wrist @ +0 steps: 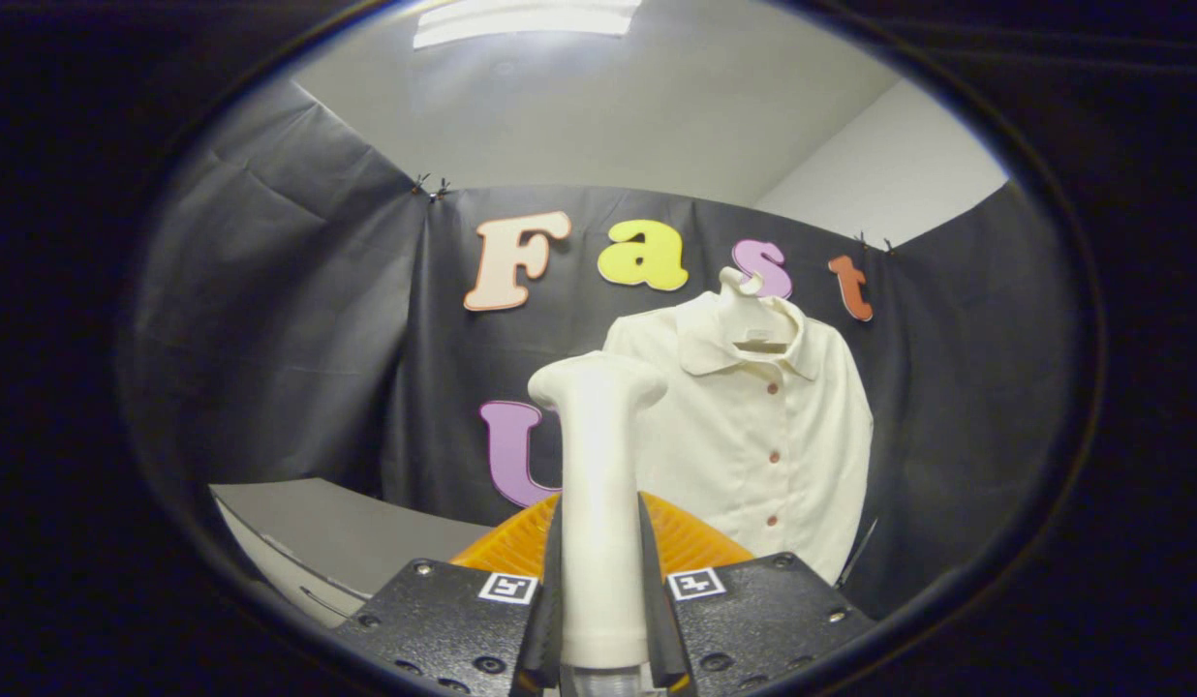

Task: Iron the clothes twice with a garment steamer, once on the left side and once on the right side.

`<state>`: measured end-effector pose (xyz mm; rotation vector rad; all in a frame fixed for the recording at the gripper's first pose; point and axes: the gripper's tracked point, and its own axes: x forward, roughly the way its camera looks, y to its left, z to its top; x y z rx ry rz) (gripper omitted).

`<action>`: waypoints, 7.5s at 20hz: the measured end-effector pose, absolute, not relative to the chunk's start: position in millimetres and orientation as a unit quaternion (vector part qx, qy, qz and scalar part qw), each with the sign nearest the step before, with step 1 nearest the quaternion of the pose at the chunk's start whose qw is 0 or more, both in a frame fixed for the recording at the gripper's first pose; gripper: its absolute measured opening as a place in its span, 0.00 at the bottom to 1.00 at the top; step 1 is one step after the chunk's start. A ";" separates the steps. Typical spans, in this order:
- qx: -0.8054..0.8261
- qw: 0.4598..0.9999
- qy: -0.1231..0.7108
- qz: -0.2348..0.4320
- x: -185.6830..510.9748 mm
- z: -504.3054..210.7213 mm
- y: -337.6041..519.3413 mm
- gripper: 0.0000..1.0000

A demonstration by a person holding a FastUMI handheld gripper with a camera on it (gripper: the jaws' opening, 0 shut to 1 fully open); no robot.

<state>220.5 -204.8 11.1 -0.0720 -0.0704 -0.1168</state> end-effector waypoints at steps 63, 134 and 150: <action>0.062 0.978 0.183 -0.074 128.3 -319.5 -287.7 0.35; 0.098 0.975 0.070 -0.185 215.0 -162.0 -483.5 0.34; 0.120 0.963 0.131 -0.202 168.1 -251.2 -477.3 0.34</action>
